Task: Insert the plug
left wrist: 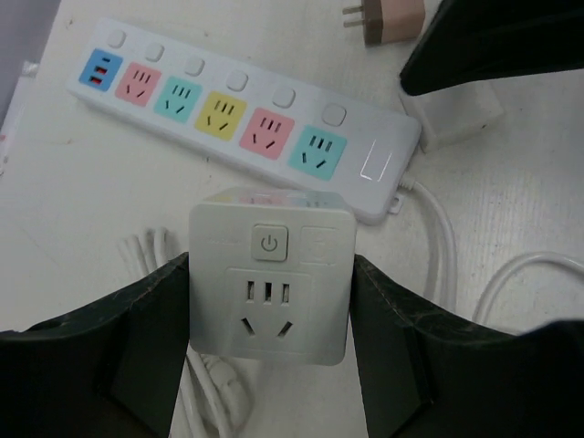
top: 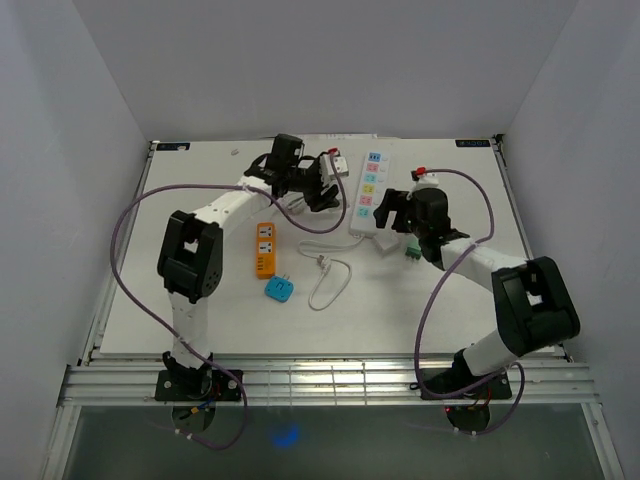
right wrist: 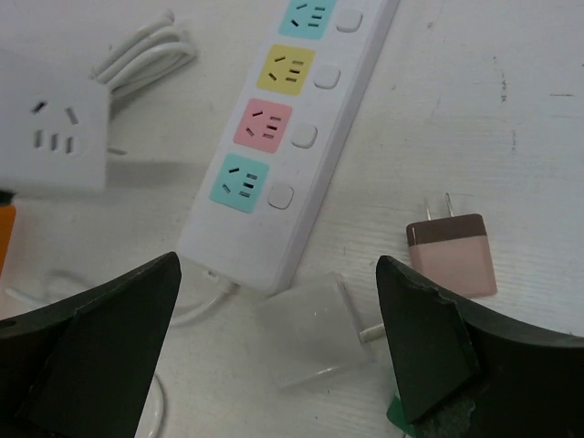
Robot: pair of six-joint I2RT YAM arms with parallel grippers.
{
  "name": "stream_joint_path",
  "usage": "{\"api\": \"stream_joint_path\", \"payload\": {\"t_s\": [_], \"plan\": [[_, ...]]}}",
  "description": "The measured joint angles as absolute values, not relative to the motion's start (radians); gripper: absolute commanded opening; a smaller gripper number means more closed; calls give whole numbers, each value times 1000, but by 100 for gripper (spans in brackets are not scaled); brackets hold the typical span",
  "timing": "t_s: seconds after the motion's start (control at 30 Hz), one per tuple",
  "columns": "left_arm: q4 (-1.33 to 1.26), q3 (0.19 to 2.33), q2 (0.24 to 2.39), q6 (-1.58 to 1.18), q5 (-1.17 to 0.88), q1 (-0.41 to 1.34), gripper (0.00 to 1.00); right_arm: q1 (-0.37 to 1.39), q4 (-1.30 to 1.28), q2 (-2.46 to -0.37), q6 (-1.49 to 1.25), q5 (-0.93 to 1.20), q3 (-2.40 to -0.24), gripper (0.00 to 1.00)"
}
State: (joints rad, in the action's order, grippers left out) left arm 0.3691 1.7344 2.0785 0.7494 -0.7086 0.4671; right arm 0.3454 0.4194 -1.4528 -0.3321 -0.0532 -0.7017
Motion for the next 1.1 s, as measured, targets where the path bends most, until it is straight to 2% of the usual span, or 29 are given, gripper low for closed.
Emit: {"api": "stream_joint_path", "payload": {"t_s": [0.17,0.43,0.73,1.1], "plan": [[132,1364,1766,579,-582,447,0,414,256,-1661,-316,-103,-923,89],[-32,1298,1501,446,-532,374,0,514,56,-1851,-323,-222,-1165,89],[-51,1275,1481,424,-531,342,0,568,-119,-1945,-403,-445,-1306,89],[-53,1262,1481,418,-535,342,0,597,-235,-2003,-539,-579,-1388,89]]}}
